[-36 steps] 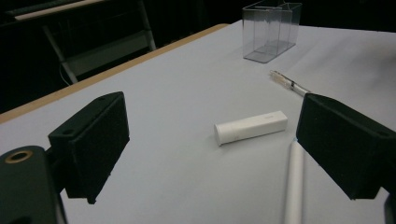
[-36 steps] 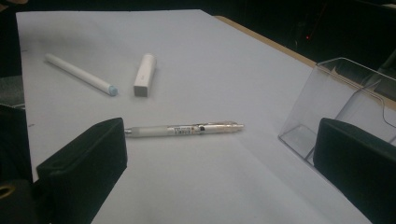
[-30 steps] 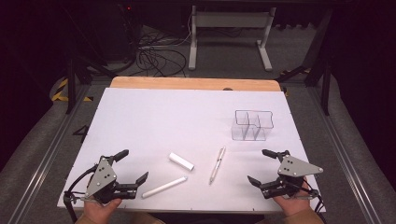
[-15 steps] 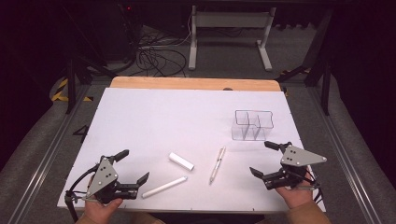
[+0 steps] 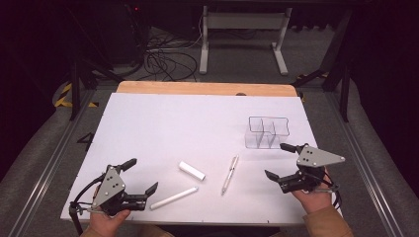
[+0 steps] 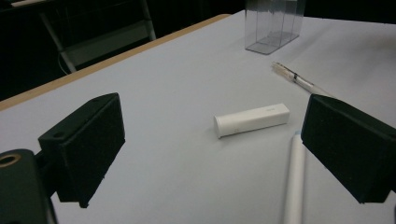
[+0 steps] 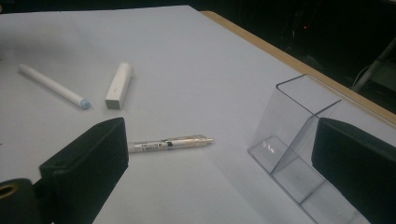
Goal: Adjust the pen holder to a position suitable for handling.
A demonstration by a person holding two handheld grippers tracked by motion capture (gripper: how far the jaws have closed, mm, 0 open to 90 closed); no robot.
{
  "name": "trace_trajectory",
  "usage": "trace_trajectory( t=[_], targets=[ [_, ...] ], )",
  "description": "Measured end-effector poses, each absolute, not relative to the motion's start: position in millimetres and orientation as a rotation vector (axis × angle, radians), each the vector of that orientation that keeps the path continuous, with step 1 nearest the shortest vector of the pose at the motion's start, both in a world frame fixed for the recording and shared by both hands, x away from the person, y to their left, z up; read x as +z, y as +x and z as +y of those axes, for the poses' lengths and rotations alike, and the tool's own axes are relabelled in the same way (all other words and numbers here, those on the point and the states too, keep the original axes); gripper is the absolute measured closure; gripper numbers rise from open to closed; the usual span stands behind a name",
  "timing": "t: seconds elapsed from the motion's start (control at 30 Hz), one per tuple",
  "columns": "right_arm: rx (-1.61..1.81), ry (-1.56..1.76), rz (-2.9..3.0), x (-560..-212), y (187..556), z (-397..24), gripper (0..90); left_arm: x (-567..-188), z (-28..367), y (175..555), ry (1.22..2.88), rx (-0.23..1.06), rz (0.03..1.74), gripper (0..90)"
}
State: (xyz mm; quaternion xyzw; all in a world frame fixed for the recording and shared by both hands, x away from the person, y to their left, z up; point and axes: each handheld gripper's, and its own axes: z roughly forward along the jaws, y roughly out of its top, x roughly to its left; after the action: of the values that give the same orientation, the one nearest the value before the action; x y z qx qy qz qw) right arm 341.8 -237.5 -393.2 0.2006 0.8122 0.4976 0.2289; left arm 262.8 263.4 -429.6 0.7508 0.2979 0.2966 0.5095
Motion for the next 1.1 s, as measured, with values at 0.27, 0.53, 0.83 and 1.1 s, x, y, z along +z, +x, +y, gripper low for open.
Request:
trace_trajectory(
  t=[0.27,0.53,0.83,1.1],
  targets=[
    [1.342,0.553,2.253,-390,345,-237,6.1,-430,263,263,1.81,0.711,0.719,7.2],
    [1.283,0.54,2.271,-383,349,-235,10.9,-430,264,263,1.809,0.71,0.72,7.2],
    [1.183,0.523,2.329,-371,371,-230,17.1,-430,264,263,1.807,0.709,0.723,7.3],
    [1.149,0.556,2.373,-369,386,-229,19.9,-430,263,263,1.81,0.708,0.723,7.3]
  ],
)
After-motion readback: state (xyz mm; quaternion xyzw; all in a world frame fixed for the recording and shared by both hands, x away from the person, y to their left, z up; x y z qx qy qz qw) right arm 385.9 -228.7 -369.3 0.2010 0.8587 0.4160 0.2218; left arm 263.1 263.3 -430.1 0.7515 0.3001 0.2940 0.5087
